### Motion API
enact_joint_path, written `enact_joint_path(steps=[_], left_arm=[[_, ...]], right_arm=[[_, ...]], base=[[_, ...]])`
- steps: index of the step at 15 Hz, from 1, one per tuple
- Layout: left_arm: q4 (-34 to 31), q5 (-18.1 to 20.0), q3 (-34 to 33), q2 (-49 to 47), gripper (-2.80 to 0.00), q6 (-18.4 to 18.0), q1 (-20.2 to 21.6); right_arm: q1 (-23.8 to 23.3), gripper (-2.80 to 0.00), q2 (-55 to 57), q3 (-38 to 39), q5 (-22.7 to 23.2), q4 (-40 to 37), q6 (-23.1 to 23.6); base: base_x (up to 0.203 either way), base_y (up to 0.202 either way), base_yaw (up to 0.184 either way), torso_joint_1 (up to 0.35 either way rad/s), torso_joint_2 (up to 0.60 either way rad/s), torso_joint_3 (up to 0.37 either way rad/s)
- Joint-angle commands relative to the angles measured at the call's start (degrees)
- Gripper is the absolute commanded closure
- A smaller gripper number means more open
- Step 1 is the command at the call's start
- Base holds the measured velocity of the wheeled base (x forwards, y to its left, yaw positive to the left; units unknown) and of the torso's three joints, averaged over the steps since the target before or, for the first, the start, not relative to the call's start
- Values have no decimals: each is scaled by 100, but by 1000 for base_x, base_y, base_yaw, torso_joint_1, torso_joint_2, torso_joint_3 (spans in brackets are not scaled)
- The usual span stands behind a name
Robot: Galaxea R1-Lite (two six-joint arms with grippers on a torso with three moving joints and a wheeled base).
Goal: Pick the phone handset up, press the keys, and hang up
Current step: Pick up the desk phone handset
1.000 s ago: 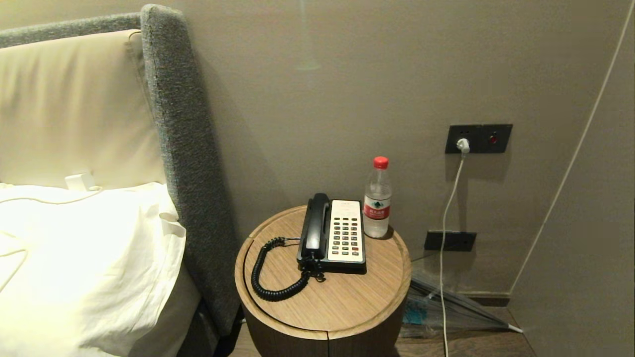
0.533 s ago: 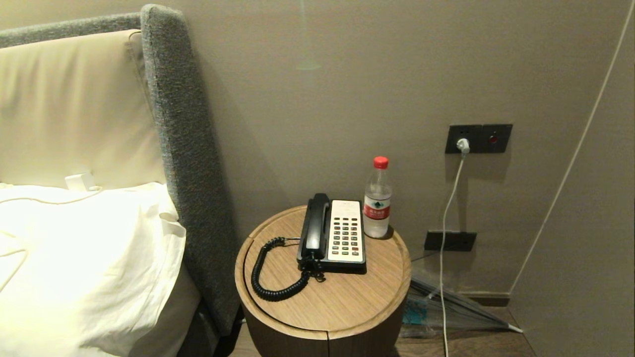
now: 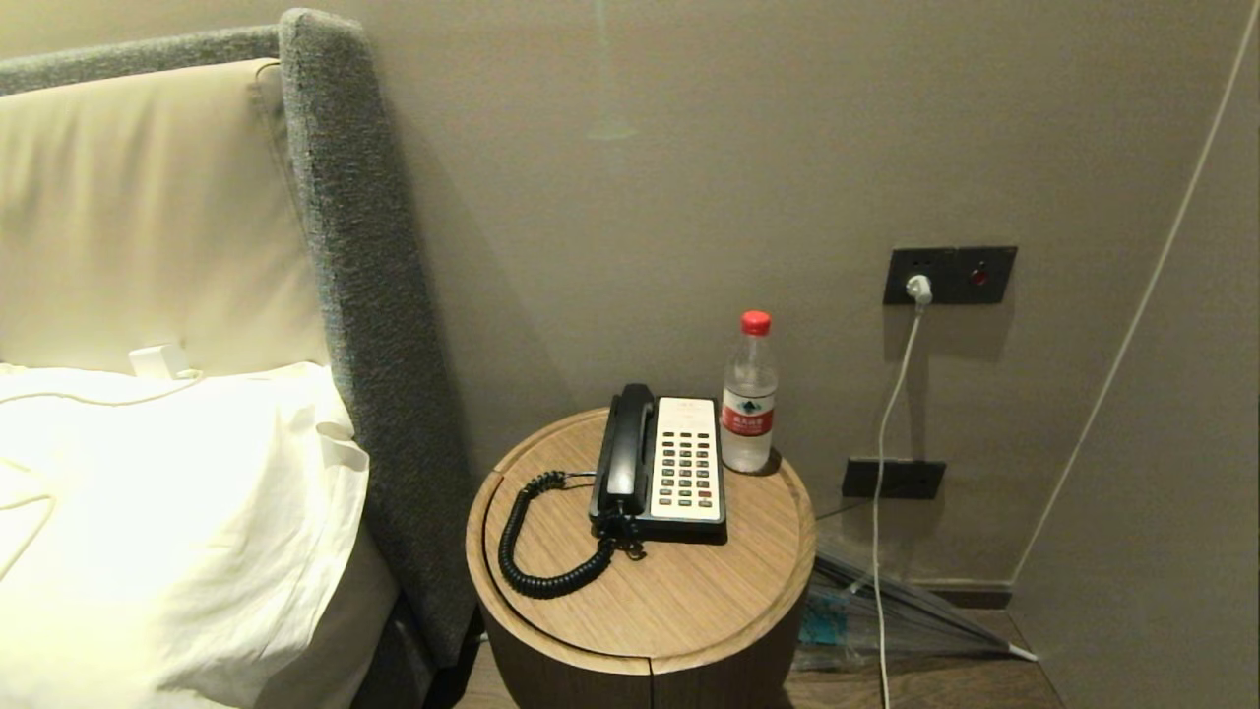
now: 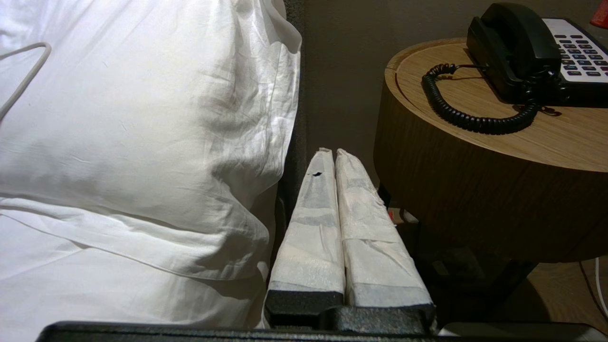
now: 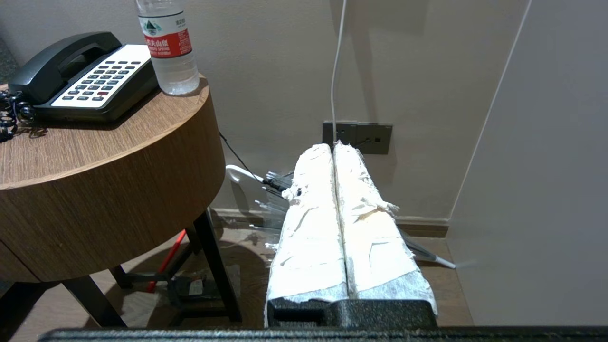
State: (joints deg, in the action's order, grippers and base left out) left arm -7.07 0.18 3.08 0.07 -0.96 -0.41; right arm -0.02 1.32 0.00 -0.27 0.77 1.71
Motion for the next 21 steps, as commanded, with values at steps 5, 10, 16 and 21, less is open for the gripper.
enact_joint_path(steps=[5,10,16,21], left_arm=[[-5,-1,-1,1,0,0,-2],[-5,-1,-1,1,0,0,-2],[-5,-1,-1,1,0,0,-2],[-5,-1,-1,1,0,0,-2]], right_arm=[[2,0,0,9,0,2,5],[2,0,0,9,0,2,-4],[2,0,0,9,0,2,2],[2,0,0,9,0,2,-3]], base=[[0,0,0,0,0,-20],[0,0,0,2,3,-172],[0,0,0,2,3,-198],[0,0,0,2,3,-197]])
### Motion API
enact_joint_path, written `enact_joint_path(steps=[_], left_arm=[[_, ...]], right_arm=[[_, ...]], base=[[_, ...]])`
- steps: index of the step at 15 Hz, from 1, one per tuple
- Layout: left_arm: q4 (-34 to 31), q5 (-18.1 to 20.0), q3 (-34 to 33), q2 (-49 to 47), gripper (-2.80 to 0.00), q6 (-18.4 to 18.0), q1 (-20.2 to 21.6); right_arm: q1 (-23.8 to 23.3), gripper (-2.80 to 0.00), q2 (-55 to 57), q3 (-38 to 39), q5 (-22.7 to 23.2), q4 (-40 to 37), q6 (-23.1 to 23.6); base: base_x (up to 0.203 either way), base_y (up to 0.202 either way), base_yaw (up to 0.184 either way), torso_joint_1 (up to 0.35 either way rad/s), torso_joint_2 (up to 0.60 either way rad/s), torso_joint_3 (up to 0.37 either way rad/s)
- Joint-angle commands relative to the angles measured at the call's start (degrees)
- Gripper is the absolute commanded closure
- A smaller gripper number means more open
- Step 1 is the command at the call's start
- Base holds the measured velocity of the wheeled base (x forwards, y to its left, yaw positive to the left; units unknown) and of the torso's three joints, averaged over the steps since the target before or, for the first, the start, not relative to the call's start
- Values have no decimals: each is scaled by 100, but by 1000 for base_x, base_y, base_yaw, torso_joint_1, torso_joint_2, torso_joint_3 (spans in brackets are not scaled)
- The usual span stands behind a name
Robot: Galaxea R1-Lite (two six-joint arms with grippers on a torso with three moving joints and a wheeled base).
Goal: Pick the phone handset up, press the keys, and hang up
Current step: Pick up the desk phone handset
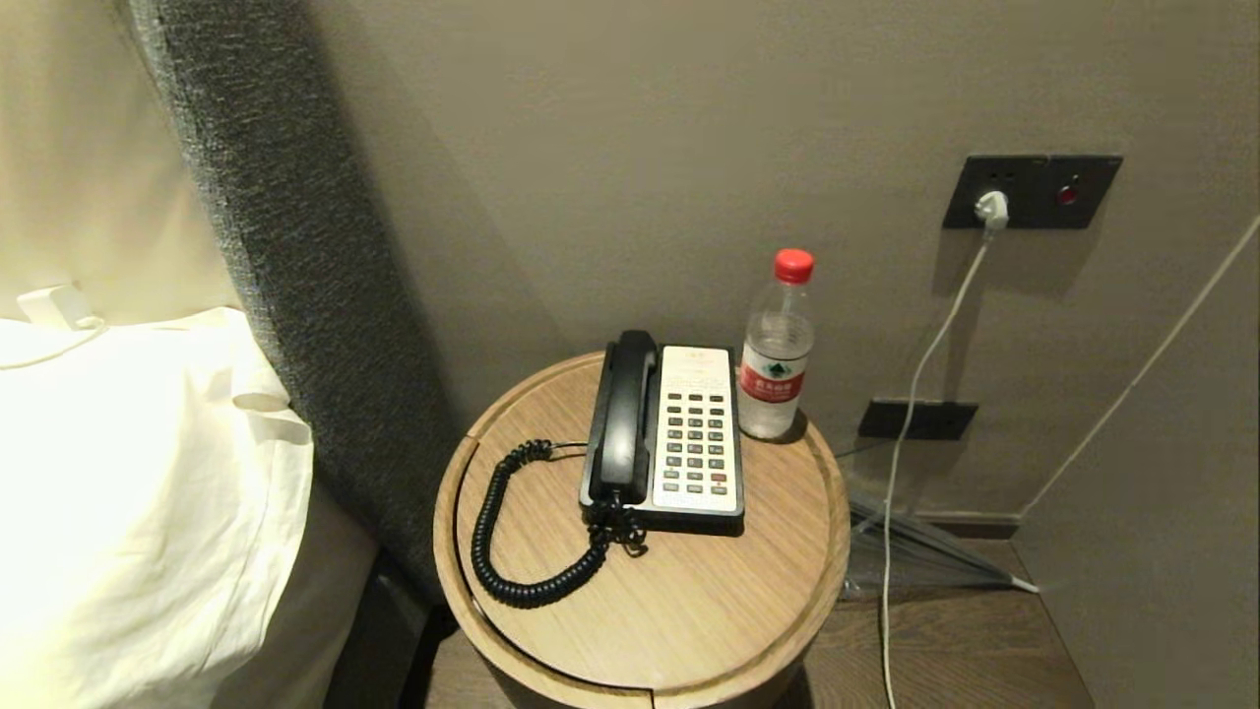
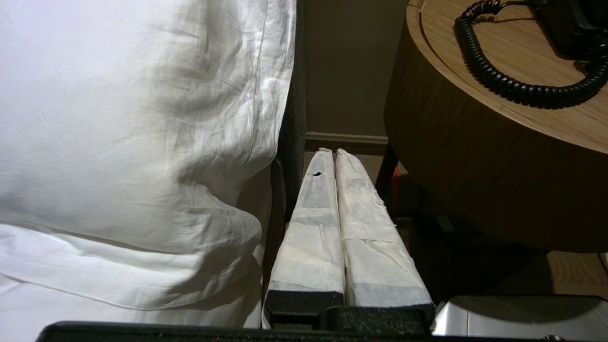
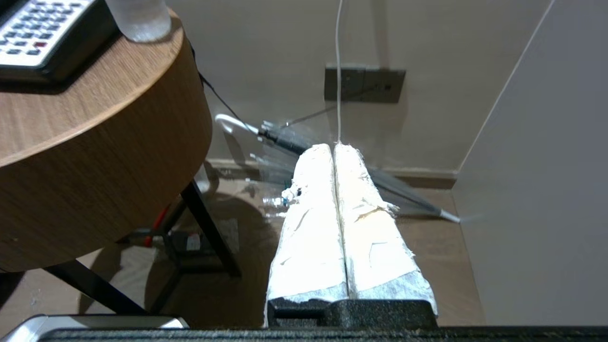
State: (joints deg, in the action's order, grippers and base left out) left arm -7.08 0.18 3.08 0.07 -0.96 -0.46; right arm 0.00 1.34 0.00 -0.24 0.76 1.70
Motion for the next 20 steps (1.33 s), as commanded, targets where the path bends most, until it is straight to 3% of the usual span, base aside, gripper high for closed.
enact_joint_path(steps=[1,16,20], left_arm=[[-4,-1,-1,1,0,0,2],[-4,-1,-10,1,0,26,2],[-4,8,-1,1,0,-27,2]], right_arm=[[6,0,4,9,-2,3,0],[0,0,-2,9,-2,3,6],[0,0,-2,9,-2,3,6]], base=[[0,0,0,2,-4,-191],[0,0,0,2,2,-198],[0,0,0,2,4,-51]])
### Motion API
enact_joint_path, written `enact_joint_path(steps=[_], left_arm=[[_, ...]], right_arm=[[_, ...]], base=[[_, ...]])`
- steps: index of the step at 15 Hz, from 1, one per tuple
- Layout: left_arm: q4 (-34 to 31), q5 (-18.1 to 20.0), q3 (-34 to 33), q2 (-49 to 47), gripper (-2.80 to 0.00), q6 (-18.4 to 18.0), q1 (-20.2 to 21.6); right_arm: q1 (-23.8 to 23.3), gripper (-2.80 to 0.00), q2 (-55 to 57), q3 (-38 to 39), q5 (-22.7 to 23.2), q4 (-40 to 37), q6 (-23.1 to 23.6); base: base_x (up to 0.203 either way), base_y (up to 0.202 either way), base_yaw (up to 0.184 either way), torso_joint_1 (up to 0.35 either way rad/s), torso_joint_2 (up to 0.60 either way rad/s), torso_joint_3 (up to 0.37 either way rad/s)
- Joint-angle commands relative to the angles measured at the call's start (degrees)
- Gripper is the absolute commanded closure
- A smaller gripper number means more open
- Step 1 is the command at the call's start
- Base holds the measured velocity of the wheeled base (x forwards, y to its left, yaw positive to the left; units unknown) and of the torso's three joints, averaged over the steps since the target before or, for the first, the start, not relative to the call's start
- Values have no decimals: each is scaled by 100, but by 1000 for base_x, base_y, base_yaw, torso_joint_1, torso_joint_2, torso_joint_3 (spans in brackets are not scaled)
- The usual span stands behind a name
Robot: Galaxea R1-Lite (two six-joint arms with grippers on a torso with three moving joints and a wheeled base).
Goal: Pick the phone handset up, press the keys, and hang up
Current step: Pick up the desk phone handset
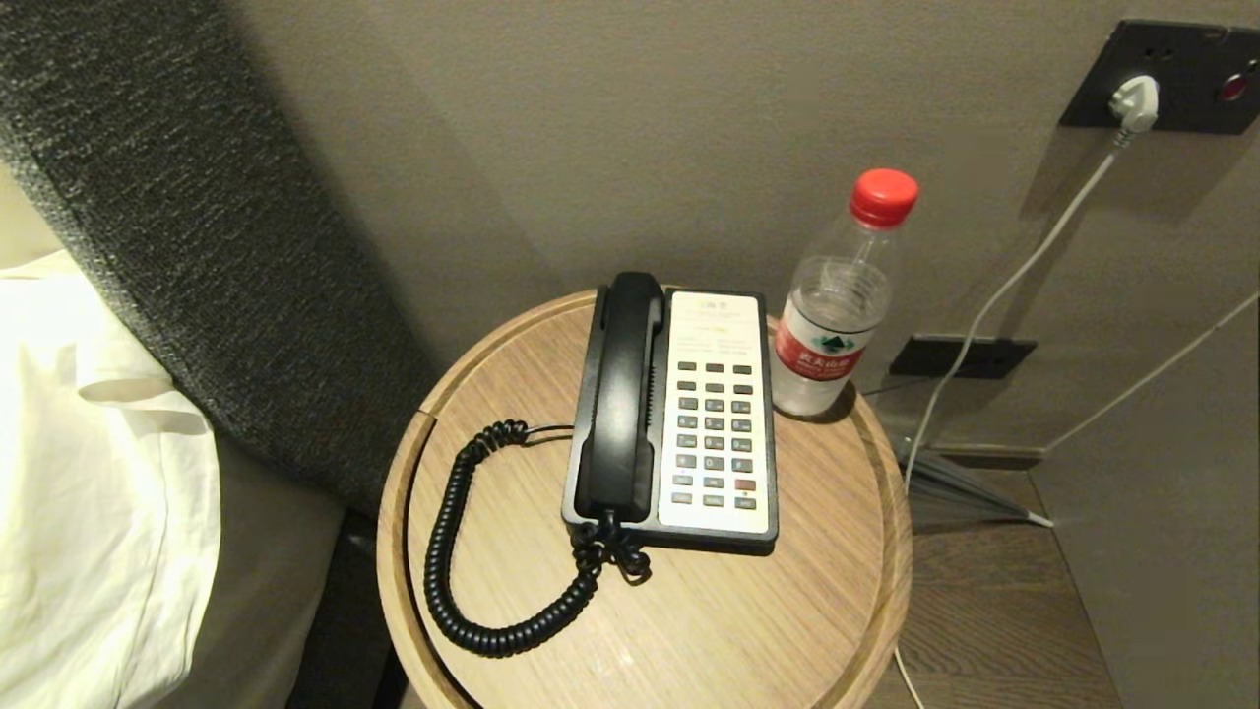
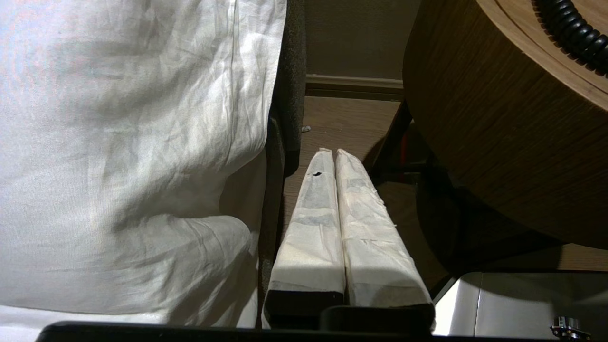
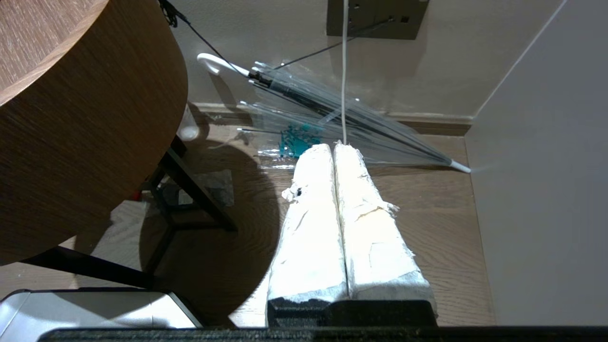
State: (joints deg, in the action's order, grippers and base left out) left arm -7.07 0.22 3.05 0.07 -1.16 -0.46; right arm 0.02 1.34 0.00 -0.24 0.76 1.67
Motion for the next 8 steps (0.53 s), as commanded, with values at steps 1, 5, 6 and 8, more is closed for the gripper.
enact_joint_path(steps=[1,5,6,8], left_arm=[[-5,4,3,1,0,-7,2],[-22,-22,12,-7,0,-16,2],[-58,-22,20,1,0,-25,2],[-87,-2,100,1,0,-10,2]], right_arm=[[1,0,-2,9,-2,3,4],[-2,0,-2,9,-2,3,9],[-2,0,-2,9,-2,3,9],[-2,0,-2,9,-2,3,0]], base=[[0,0,0,0,0,0],[0,0,0,0,0,0],[0,0,0,0,0,0],[0,0,0,0,0,0]])
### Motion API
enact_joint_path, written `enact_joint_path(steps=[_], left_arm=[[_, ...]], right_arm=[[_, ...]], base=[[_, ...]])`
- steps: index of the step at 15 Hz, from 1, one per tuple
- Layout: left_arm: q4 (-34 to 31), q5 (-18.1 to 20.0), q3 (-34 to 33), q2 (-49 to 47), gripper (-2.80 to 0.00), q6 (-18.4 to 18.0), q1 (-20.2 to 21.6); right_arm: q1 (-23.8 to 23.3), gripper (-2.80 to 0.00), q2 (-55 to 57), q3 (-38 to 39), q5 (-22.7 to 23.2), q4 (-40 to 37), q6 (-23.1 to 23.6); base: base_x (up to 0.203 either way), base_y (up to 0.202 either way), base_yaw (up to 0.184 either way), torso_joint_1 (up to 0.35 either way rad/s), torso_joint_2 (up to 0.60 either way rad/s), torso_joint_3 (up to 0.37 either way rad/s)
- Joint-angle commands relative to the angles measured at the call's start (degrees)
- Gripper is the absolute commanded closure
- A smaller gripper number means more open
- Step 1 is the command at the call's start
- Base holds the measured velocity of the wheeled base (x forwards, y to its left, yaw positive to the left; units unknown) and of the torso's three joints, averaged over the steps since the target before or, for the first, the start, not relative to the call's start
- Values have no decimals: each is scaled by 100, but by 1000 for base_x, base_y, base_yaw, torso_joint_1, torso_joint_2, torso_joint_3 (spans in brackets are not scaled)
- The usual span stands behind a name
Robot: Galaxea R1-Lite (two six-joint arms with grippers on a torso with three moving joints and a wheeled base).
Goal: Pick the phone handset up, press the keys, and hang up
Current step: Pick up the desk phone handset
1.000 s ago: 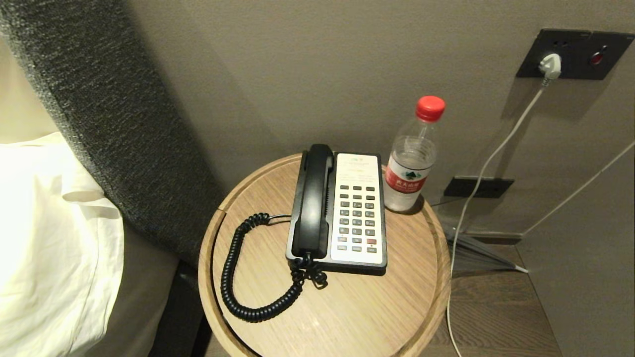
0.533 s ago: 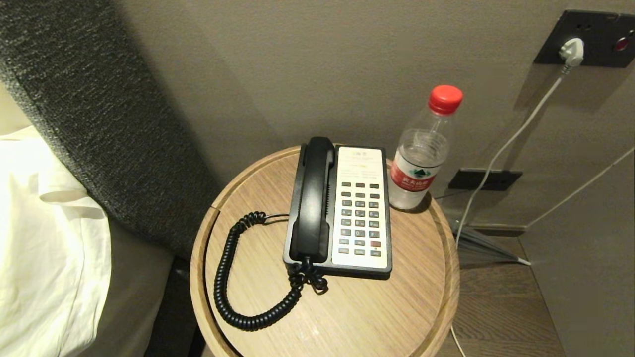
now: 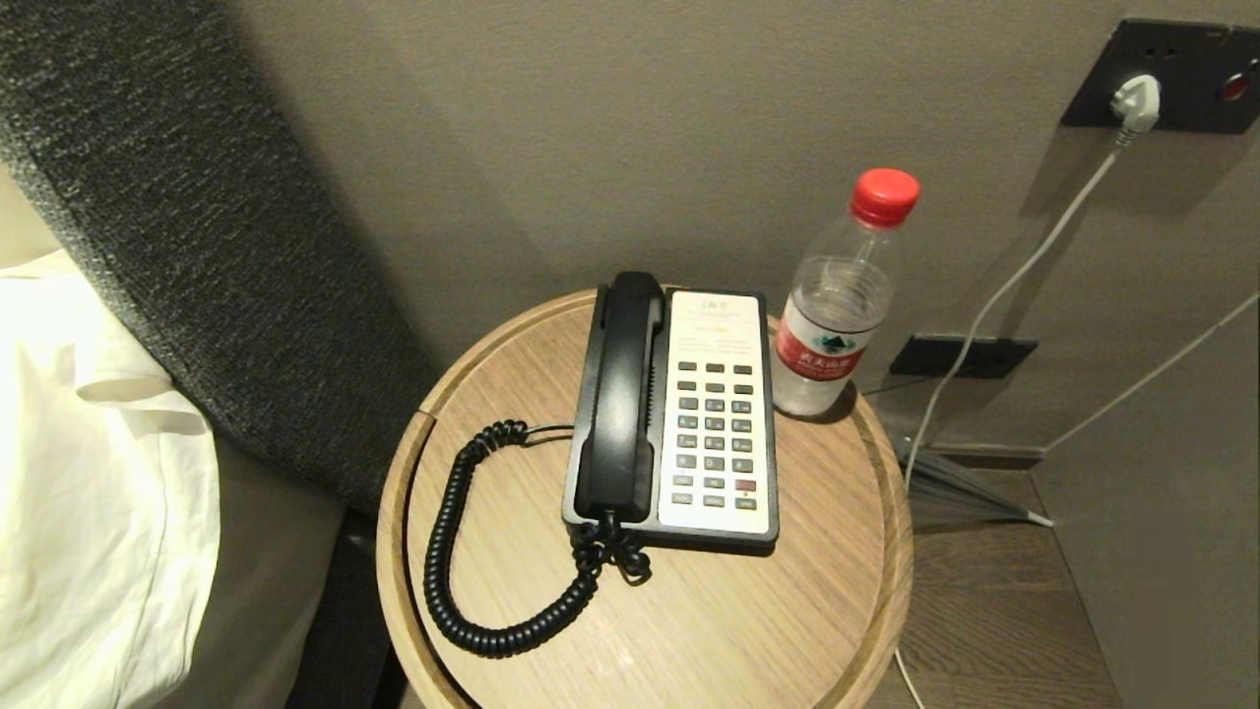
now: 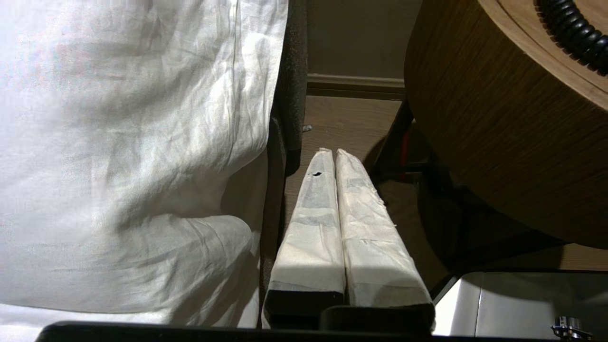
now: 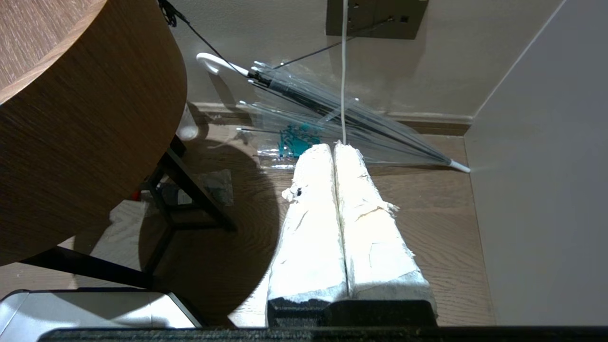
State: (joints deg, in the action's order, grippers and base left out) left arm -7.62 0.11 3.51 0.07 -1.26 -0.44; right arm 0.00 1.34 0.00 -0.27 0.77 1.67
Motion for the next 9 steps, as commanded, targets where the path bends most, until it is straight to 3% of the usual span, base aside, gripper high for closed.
enact_joint_path(steps=[1,3,5,9], left_arm=[[-84,14,190,1,0,-5,0],[-339,85,481,-156,0,-2,0],[-812,405,1492,-819,0,20,-2],[-1661,1456,3631,-3386,0,289,-3]], right_arm=[[0,0,-2,9,0,2,0],[0,0,-2,3,0,2,4],[0,0,-2,9,0,2,9],[0,0,7,9,0,2,9]], base=[[0,0,0,0,0,0],[0,0,0,0,0,0],[0,0,0,0,0,0],[0,0,0,0,0,0]])
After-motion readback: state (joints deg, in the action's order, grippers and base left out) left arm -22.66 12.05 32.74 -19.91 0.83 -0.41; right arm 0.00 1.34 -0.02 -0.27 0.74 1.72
